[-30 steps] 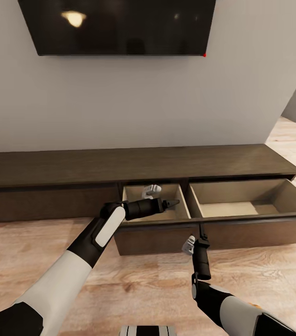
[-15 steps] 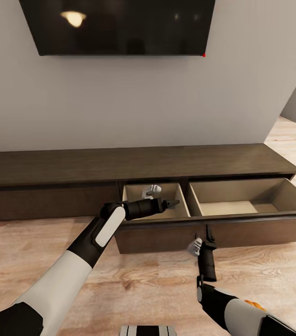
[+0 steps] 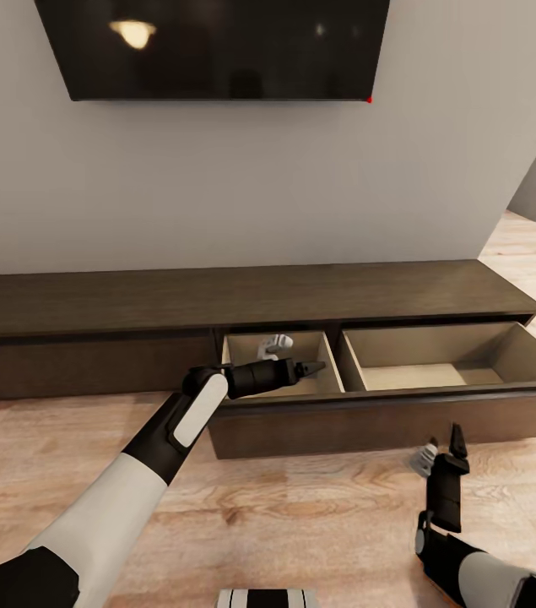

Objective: Place each of the two pumpkins and all three candles from the living room inside a cabinet in the living room (use any cabinet), then make sure every cabinet is closed, and position the cauldron so it is next to a table in the living room.

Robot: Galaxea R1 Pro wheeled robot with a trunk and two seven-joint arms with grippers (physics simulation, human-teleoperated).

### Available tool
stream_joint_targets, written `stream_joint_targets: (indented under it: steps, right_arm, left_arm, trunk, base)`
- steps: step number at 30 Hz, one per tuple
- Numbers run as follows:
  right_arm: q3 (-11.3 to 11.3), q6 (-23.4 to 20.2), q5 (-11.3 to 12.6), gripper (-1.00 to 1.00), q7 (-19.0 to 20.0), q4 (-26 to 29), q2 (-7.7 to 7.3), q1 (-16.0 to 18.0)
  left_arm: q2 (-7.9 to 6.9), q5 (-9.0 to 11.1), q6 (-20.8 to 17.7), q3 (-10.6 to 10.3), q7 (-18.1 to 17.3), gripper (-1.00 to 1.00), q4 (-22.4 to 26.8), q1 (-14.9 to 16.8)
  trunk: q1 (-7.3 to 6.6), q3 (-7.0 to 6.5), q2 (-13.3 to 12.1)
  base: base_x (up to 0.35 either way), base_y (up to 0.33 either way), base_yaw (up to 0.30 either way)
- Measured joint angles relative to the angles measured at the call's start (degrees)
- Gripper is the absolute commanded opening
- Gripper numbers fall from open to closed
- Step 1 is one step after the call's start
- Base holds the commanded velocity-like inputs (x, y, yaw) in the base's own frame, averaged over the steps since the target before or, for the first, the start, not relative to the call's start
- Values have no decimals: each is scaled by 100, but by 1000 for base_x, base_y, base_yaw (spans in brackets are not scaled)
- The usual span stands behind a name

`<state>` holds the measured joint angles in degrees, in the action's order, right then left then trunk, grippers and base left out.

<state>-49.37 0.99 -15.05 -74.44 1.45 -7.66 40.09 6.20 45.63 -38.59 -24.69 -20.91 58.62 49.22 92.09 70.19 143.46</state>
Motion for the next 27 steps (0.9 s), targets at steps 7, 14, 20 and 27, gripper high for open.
stream_joint_targets:
  steps: [7,14,20,27]
  right_arm:
    - [279,51,604,100,19,-34,-904,0]
    - [667,203,2064,100,1546,842,-3131,140]
    - [2166,66,3175,100,4220,1800,-4394,167]
    - [4797,-1846,3312,100,8715,1804,-4710,158]
  left_arm:
    - [58,-1,2,-5,0,100,-13,0]
    - [81,0,81,-10,0,100,-28,-9]
    - [100,-7,121,-17,6,100,-40,-5]
    - [108,-11,113,-14,134,100,-139,0]
  trunk:
    - [0,0,0]
    - [-1,0,0]
    - [0,0,0]
    - [0,0,0]
  base:
    - [0,0,0]
    - [0,0,0]
    - [0,0,0]
    - [0,0,0]
